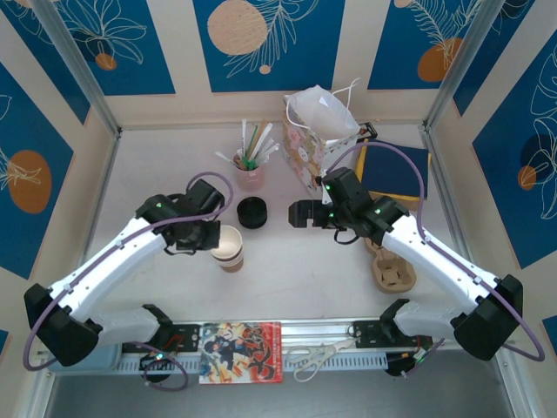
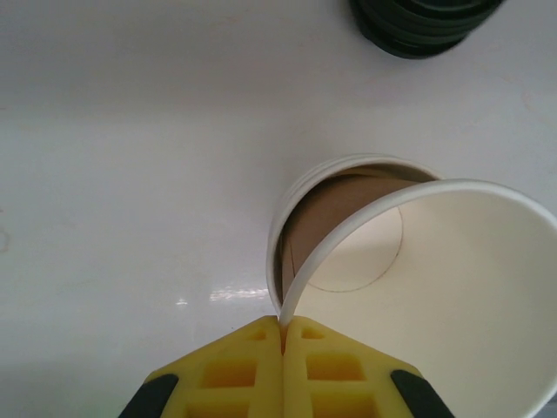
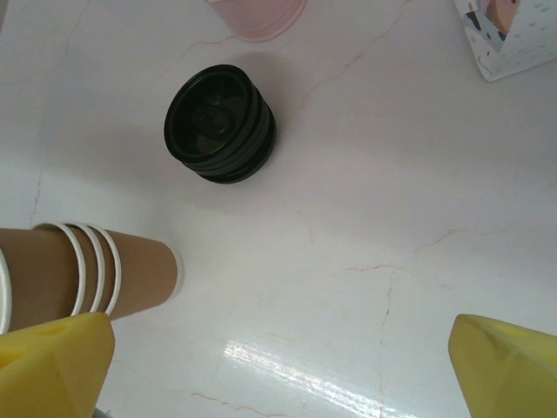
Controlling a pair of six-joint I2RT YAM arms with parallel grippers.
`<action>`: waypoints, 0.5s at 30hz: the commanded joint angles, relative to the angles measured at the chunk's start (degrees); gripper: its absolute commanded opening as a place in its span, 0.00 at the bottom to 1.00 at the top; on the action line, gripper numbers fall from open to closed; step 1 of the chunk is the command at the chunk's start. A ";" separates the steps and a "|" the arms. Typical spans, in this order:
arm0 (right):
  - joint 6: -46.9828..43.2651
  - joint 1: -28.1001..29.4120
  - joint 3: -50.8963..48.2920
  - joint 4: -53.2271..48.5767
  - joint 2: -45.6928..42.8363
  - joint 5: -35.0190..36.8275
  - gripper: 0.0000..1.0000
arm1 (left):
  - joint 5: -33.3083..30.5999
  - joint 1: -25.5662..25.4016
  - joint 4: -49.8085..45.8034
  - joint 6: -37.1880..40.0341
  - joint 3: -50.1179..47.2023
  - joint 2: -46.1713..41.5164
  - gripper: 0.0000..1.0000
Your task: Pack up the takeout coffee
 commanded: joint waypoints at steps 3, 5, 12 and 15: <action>0.13 0.49 2.35 -0.29 0.85 0.20 0.99 | -0.71 5.00 -3.10 5.01 -1.10 -2.56 0.00; 0.04 0.57 2.62 -0.27 1.07 0.21 0.99 | -0.42 6.68 -3.00 6.32 -2.04 -3.18 0.00; -0.66 0.57 3.34 -1.04 1.56 0.37 0.99 | 0.56 10.14 -3.65 8.11 -1.76 -4.09 0.00; -0.92 0.57 3.52 -1.11 1.69 0.38 0.99 | 1.15 10.15 -4.30 7.51 -0.19 -4.17 0.00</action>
